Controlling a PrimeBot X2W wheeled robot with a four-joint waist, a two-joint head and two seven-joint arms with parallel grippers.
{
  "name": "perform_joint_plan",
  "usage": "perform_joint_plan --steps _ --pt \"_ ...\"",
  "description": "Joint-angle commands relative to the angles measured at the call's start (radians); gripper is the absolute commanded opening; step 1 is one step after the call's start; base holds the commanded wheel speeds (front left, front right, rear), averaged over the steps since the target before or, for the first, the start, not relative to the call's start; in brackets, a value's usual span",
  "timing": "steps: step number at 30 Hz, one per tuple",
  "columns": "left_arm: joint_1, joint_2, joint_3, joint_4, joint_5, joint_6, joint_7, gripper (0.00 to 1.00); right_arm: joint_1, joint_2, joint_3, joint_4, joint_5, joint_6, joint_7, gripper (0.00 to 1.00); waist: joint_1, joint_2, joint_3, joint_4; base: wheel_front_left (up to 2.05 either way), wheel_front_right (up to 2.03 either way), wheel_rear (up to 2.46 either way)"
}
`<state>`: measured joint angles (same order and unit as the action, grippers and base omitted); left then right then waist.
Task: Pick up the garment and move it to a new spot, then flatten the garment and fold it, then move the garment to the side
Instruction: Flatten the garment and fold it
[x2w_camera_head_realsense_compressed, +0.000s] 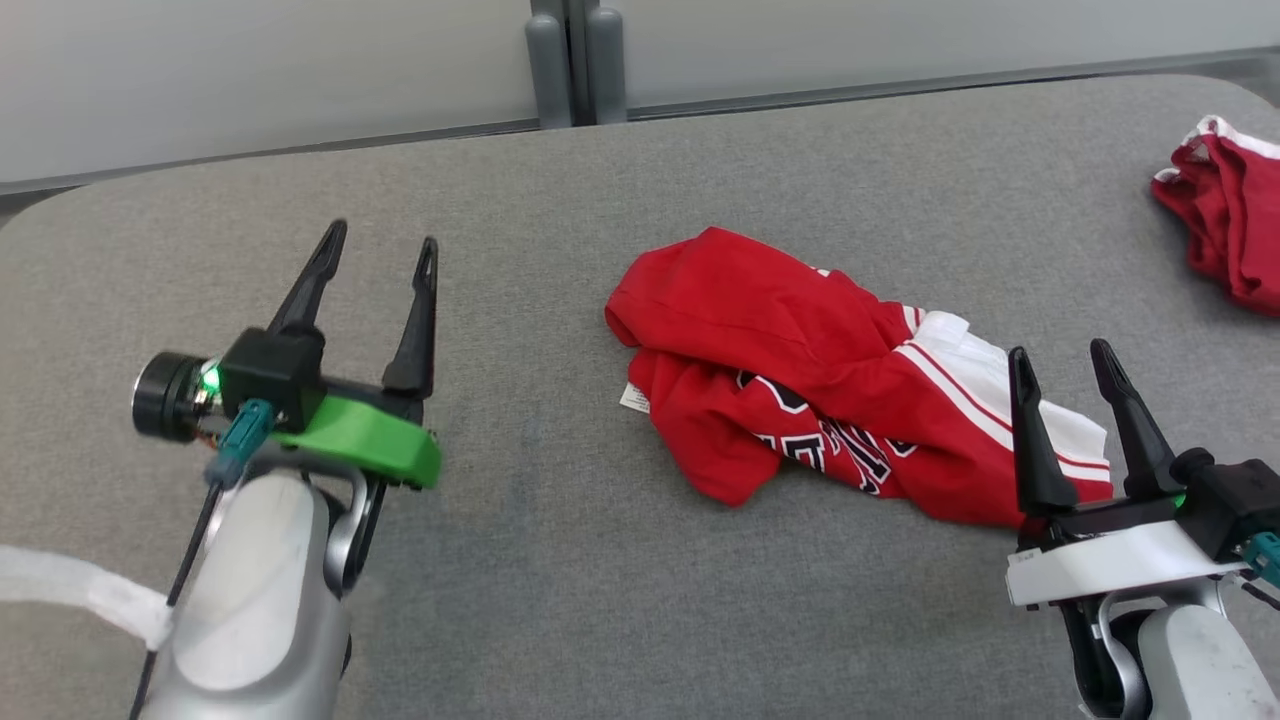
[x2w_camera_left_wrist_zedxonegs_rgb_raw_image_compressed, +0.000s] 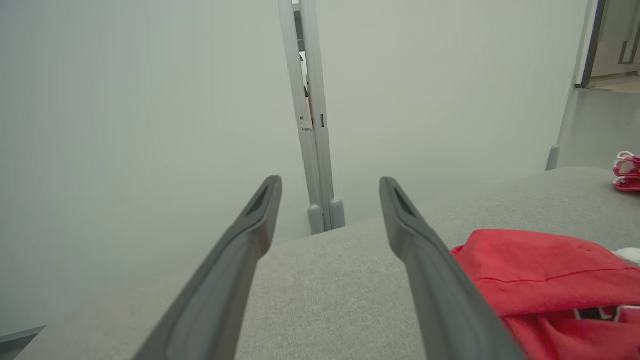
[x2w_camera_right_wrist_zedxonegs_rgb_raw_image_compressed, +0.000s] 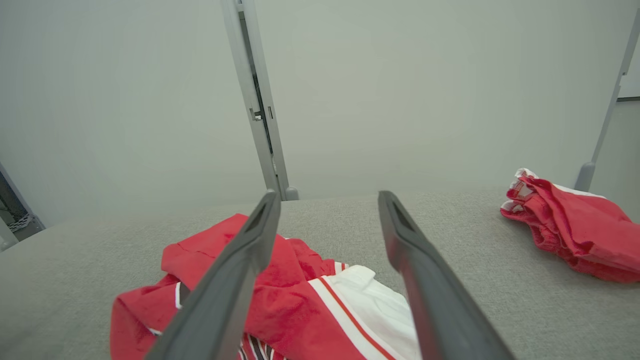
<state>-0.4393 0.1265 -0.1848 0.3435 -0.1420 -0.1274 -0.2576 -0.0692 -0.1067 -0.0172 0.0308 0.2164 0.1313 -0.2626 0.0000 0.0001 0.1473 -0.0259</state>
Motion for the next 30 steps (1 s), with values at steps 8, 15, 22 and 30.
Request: perform_joint_plan --steps 8,15,22,30 --pt "-0.246 0.039 -0.170 0.160 -0.051 -0.004 0.007 1.00 -0.051 0.014 -0.013 0.002 0.007 -0.001 -0.003 1.00 0.0000 -0.0001 0.115 -0.139 0.00 0.00 0.00" --pt "-0.360 0.051 -0.289 0.337 -0.112 -0.004 0.011 1.00 -0.070 0.026 -0.025 0.003 0.010 -0.001 -0.003 1.00 0.0000 -0.0001 0.170 -0.194 0.00 0.00 0.00" --pt "-0.401 0.048 -0.379 0.518 -0.168 -0.004 0.001 1.00 -0.089 0.034 -0.028 0.006 0.012 -0.001 -0.003 1.00 0.0000 -0.0001 0.203 -0.216 0.00 0.00 0.00" --pt "-0.397 0.028 -0.487 0.661 -0.243 -0.004 0.000 1.00 -0.097 0.035 -0.039 0.011 0.003 -0.001 -0.003 1.00 0.0000 -0.0001 0.202 -0.212 0.00 0.00 0.00"
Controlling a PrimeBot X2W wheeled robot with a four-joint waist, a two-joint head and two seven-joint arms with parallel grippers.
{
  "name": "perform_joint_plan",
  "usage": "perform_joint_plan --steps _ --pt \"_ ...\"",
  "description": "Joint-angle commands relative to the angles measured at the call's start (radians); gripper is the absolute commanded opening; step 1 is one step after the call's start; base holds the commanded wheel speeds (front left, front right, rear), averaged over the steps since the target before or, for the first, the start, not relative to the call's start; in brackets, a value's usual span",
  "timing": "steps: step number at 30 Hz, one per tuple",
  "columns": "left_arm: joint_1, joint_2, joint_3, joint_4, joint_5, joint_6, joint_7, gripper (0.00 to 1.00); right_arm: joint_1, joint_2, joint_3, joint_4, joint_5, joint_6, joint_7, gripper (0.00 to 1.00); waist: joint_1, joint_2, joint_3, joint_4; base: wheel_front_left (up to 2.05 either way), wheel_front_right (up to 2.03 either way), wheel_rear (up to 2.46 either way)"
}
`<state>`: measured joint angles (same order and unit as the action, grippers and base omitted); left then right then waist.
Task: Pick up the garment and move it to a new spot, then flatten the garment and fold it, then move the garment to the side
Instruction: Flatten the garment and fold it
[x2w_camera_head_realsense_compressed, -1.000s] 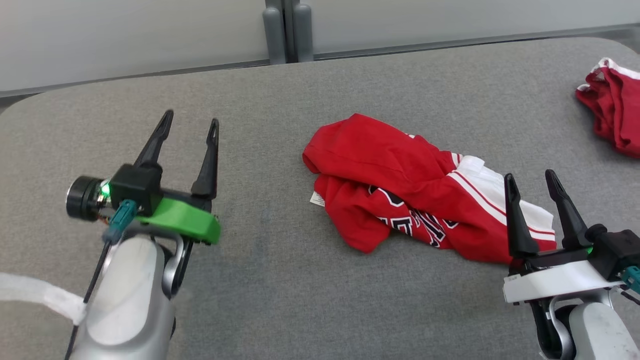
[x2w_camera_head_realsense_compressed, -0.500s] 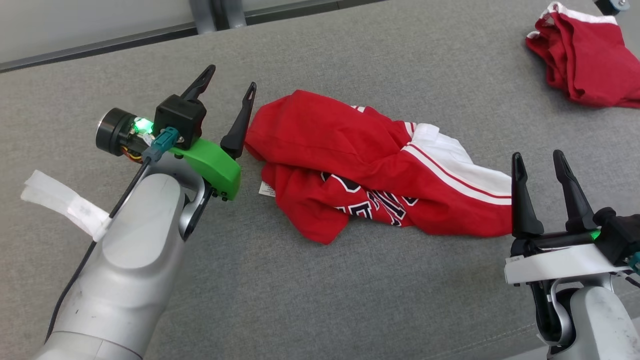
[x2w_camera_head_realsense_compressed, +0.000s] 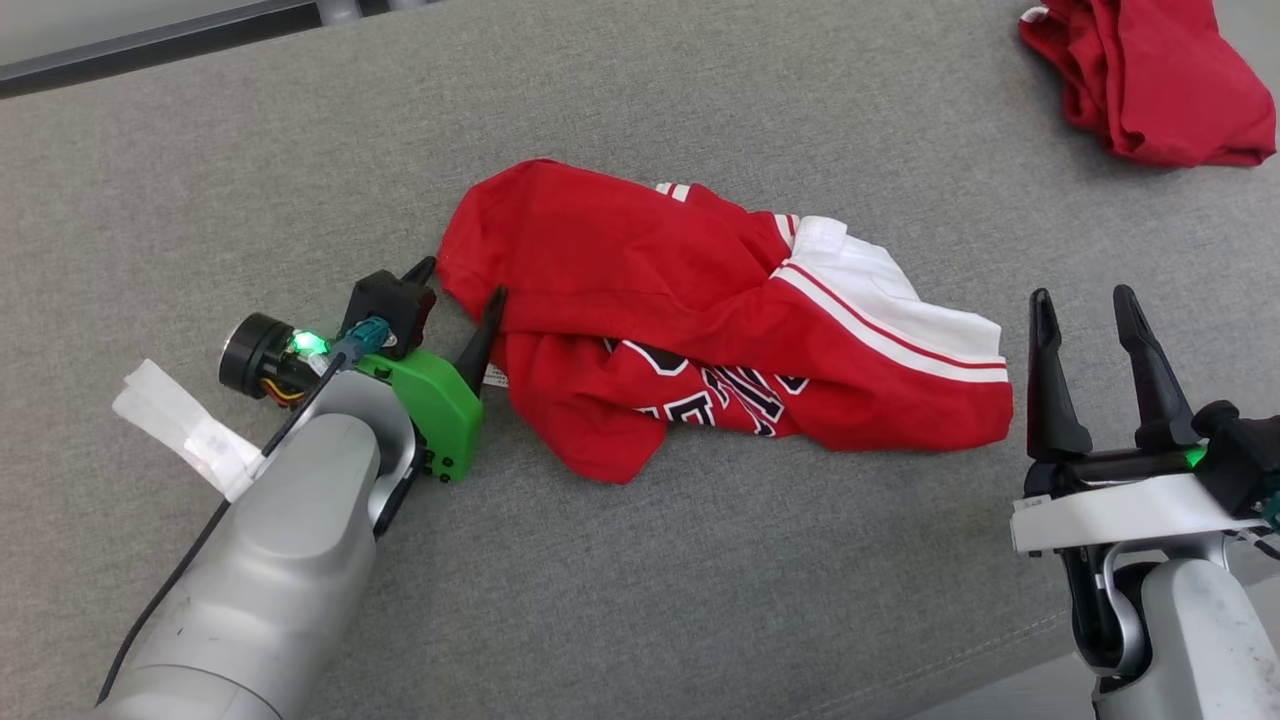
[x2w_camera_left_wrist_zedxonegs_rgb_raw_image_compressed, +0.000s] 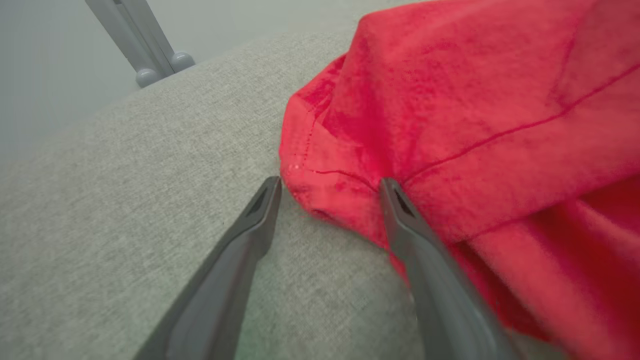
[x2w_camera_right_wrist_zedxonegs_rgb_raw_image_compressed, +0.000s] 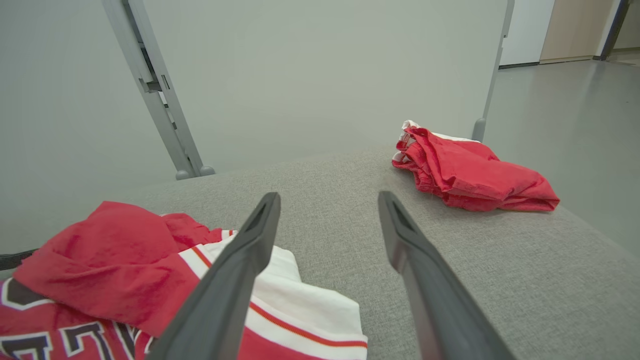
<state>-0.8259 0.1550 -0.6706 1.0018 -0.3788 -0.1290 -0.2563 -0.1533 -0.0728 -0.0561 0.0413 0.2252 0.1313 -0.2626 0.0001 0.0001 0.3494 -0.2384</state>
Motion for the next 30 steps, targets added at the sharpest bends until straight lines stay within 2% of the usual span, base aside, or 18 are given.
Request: perform_joint_plan --steps 1,2,4,10,15,21,30 --pt "-0.015 -0.005 -0.014 0.017 -0.018 -0.003 0.004 0.96 -0.015 -0.001 0.003 0.000 -0.007 -0.001 -0.003 1.00 -0.0001 -0.0001 -0.001 0.001 0.00 0.00 0.00" --pt "-0.020 -0.009 -0.026 0.029 -0.029 -0.003 0.005 0.39 -0.017 -0.001 0.004 -0.001 -0.007 -0.001 -0.003 1.00 -0.0001 -0.0001 -0.002 0.001 0.00 0.00 0.00" --pt "-0.026 -0.013 -0.042 0.045 -0.042 -0.003 0.004 0.00 -0.018 -0.003 0.006 -0.001 -0.009 -0.001 -0.003 1.00 -0.0001 -0.0001 -0.005 0.001 0.00 0.00 0.00" --pt "-0.050 -0.015 -0.055 0.043 -0.094 -0.003 -0.008 0.00 -0.006 -0.010 -0.002 -0.003 -0.010 -0.001 -0.003 1.00 -0.0001 -0.0001 -0.022 0.009 0.00 0.00 0.00" --pt "-0.043 0.009 0.008 -0.051 -0.102 0.004 -0.009 0.00 0.020 -0.012 -0.013 0.005 -0.015 -0.001 -0.003 1.00 -0.0001 -0.0001 -0.064 0.046 0.00 0.00 0.00" --pt "0.062 0.048 0.111 -0.256 -0.068 0.035 -0.009 0.00 0.051 -0.019 -0.009 0.017 -0.013 -0.001 -0.003 1.00 -0.0001 -0.0001 -0.144 0.119 0.00 0.00 0.00" --pt "0.368 0.095 0.203 -0.540 -0.027 0.077 -0.009 0.00 0.102 -0.022 -0.006 0.033 -0.011 -0.001 -0.003 1.00 -0.0001 -0.0001 -0.217 0.232 0.00 0.00 0.00"
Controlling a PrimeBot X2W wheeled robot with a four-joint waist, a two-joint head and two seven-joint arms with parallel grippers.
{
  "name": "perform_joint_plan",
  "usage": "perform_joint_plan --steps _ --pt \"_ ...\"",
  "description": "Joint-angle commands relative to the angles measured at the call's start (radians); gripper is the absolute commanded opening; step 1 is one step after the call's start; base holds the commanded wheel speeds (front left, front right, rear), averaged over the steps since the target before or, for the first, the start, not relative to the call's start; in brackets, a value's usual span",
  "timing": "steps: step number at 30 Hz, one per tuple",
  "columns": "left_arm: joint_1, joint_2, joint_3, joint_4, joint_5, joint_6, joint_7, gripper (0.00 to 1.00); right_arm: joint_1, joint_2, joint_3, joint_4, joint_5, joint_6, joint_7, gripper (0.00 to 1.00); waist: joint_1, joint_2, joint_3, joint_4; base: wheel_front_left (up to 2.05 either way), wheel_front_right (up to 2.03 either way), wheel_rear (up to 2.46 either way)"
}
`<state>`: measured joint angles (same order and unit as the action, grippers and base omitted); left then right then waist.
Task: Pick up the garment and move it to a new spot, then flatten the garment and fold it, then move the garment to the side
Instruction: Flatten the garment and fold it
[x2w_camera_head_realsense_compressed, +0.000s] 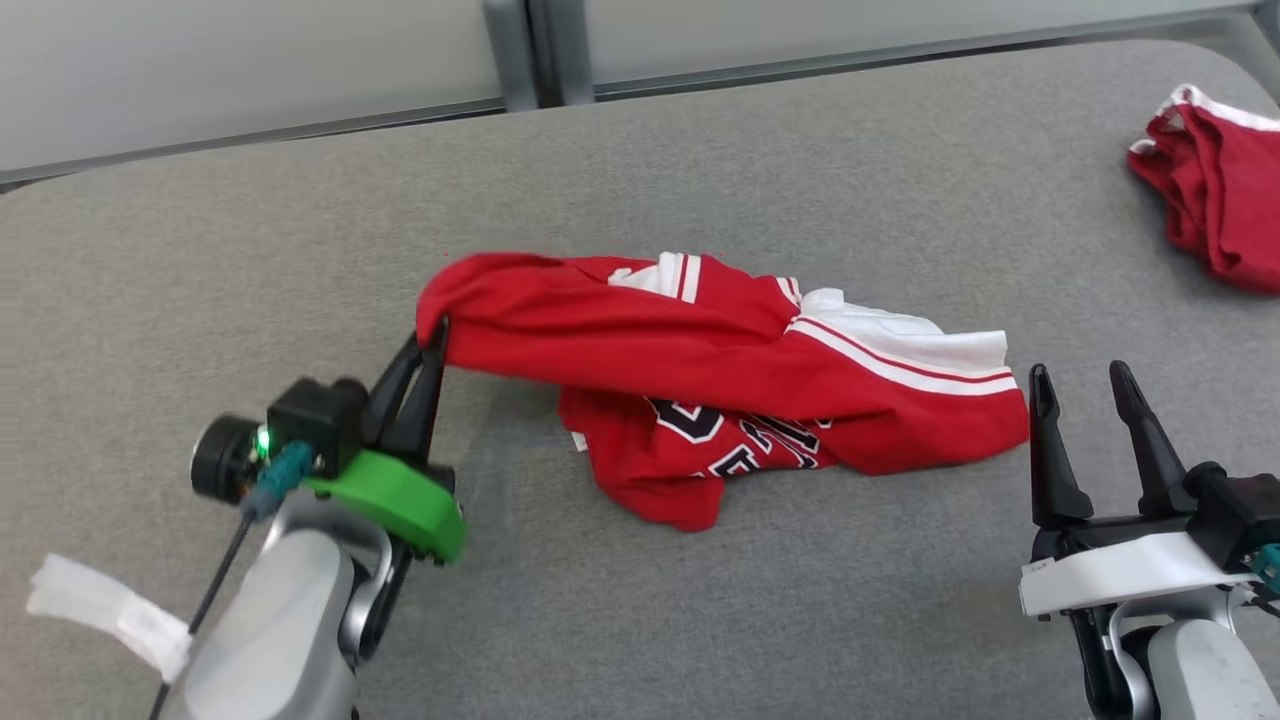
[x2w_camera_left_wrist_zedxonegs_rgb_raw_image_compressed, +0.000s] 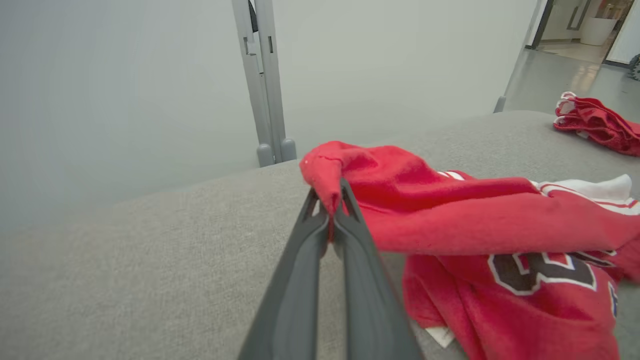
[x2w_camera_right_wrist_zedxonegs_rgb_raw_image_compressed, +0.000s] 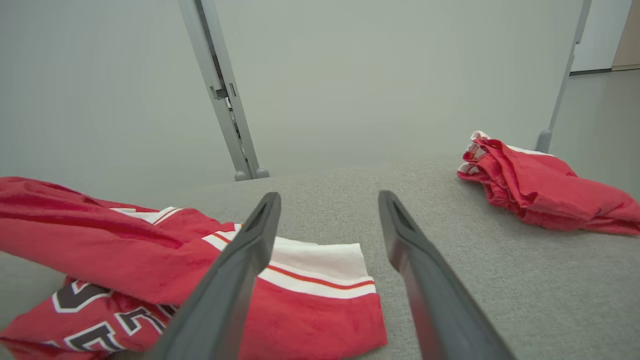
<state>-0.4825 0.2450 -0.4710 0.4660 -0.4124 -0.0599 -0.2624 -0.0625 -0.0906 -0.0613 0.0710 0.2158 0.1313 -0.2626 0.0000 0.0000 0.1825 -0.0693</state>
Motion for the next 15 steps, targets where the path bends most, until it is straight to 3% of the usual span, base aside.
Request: perform_joint_plan --steps 1,8,14,15 --pt "0.055 0.007 0.007 -0.021 0.007 0.013 -0.003 0.00 0.014 -0.005 -0.002 0.005 -0.001 -0.001 -0.003 1.00 0.0000 0.0000 -0.052 0.071 0.00 0.00 0.00" --pt "0.275 -0.020 0.016 -0.057 -0.021 0.024 -0.003 0.00 0.018 -0.010 0.007 0.021 0.005 -0.001 -0.003 1.00 0.0000 0.0000 -0.056 0.102 0.00 0.00 0.00" --pt "0.352 -0.055 0.024 -0.003 -0.026 0.017 -0.003 0.00 0.020 -0.016 0.008 0.032 0.009 -0.001 -0.003 1.00 0.0000 0.0000 -0.058 0.106 0.00 0.00 0.00" --pt "0.356 -0.060 0.026 0.007 -0.022 0.015 -0.003 0.11 0.023 -0.017 0.007 0.034 0.009 -0.001 -0.003 1.00 0.0000 0.0000 -0.059 0.105 0.00 0.00 0.00"
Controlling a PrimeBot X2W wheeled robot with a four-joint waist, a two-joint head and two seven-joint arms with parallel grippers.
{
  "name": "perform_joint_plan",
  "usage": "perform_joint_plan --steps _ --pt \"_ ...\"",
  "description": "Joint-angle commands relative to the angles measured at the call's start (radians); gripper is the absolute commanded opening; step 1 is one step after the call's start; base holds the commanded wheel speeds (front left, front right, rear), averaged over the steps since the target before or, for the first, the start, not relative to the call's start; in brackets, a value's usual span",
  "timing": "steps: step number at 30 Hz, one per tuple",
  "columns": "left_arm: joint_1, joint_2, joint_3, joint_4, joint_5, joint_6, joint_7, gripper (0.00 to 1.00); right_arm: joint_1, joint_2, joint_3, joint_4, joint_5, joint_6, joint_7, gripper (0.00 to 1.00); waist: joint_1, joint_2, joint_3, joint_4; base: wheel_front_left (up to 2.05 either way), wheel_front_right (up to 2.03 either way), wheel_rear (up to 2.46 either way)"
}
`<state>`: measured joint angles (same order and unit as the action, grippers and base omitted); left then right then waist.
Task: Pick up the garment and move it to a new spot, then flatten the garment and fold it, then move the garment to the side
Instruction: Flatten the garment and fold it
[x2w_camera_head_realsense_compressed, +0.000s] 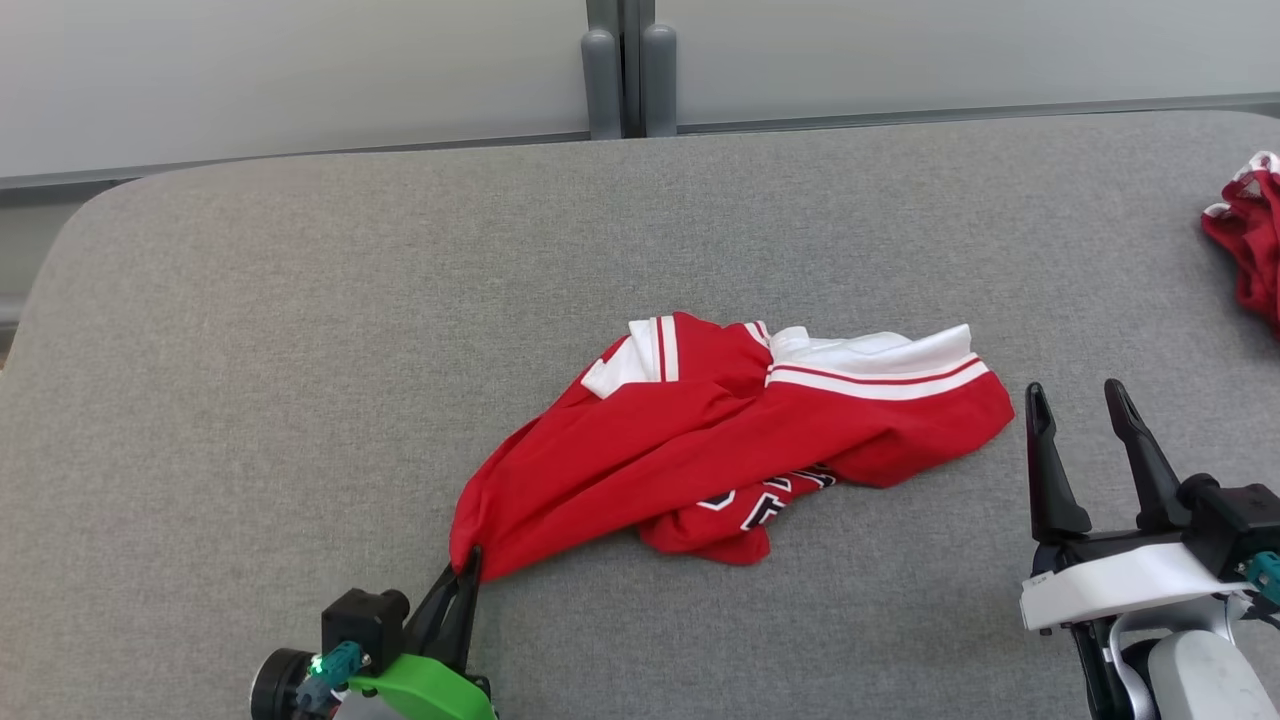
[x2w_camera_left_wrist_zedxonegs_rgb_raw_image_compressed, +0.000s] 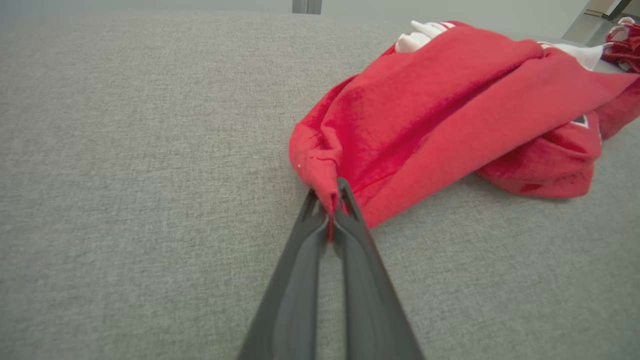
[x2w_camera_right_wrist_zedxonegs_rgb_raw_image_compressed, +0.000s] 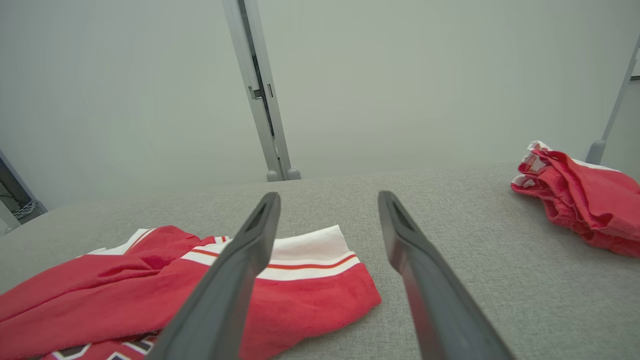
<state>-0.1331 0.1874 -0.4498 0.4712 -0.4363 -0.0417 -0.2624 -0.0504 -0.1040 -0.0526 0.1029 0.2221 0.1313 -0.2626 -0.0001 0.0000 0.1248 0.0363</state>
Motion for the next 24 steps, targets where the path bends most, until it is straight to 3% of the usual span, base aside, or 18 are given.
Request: perform_joint_plan --steps 1,2,14,24 --pt "0.005 -0.004 0.010 0.001 0.010 0.001 -0.003 0.43 0.012 -0.005 -0.002 0.004 0.003 -0.001 -0.003 1.00 0.0001 0.0000 -0.003 0.000 0.00 0.00 0.00" --pt "0.000 -0.011 0.021 -0.004 0.014 0.004 -0.003 1.00 0.014 -0.006 -0.004 0.006 0.004 -0.001 -0.003 1.00 0.0001 0.0000 -0.005 0.001 0.00 0.00 0.00" --pt "-0.002 -0.049 0.226 -0.213 0.127 0.024 -0.002 1.00 -0.001 -0.014 -0.014 0.035 -0.003 -0.001 -0.003 1.00 0.0001 0.0000 -0.027 0.015 0.00 0.00 0.00" --pt "0.050 -0.071 0.390 -0.348 0.229 -0.007 -0.002 1.00 -0.030 -0.042 -0.002 0.099 -0.004 -0.001 0.004 1.00 0.0001 0.0000 -0.041 0.024 0.00 0.00 0.00"
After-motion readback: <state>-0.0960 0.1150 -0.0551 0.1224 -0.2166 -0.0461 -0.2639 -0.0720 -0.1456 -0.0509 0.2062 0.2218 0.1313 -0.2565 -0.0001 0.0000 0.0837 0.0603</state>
